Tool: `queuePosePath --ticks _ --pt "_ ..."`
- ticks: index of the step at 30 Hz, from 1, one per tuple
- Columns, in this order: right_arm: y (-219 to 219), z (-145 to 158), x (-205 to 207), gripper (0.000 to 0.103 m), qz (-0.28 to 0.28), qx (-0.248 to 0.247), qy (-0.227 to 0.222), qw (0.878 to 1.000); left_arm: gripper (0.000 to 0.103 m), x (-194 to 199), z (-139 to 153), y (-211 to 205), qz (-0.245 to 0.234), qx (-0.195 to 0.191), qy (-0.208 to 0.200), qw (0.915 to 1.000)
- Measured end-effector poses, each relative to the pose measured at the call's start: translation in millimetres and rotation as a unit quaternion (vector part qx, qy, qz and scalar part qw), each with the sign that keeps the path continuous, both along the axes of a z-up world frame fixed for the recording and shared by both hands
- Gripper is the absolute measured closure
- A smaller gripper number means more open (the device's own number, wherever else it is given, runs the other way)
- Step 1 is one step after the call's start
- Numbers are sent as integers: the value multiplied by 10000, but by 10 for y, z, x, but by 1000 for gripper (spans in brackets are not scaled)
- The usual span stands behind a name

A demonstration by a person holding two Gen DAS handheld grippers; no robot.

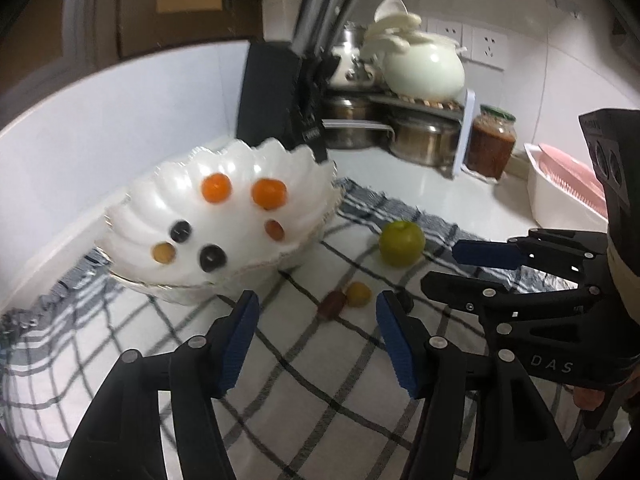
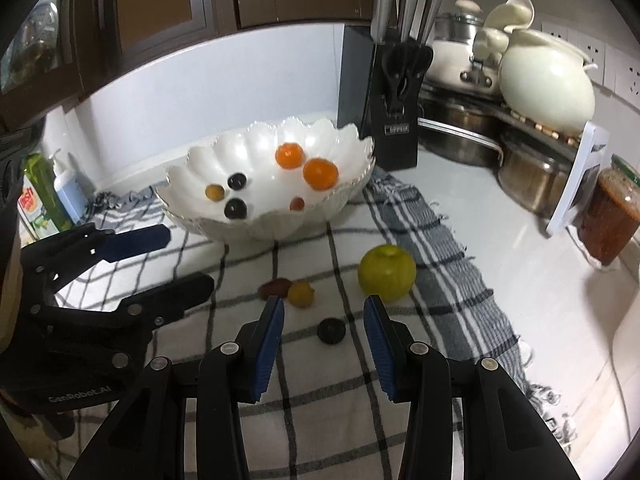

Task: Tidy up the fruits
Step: 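Withdraw both tools from the bowl toward the remaining fruits, then grasp a dark plum with the right tool while the left tool grasps a reddish oval fruit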

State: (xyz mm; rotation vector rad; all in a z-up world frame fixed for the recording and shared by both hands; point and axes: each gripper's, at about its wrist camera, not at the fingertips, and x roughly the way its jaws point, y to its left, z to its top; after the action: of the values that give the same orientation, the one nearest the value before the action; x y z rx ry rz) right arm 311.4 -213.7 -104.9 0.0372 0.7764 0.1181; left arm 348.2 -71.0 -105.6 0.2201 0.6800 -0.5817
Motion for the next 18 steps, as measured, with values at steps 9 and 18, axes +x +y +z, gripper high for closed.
queuePosePath --ticks 9,18 --pt "-39 -279 140 60 -21 74 366 9993 50 215 -298 -154 -274 248 328 9988" --pt "-81 -429 274 61 -54 193 596 9980 56 404 -444 -279 -324 450 394 9977"
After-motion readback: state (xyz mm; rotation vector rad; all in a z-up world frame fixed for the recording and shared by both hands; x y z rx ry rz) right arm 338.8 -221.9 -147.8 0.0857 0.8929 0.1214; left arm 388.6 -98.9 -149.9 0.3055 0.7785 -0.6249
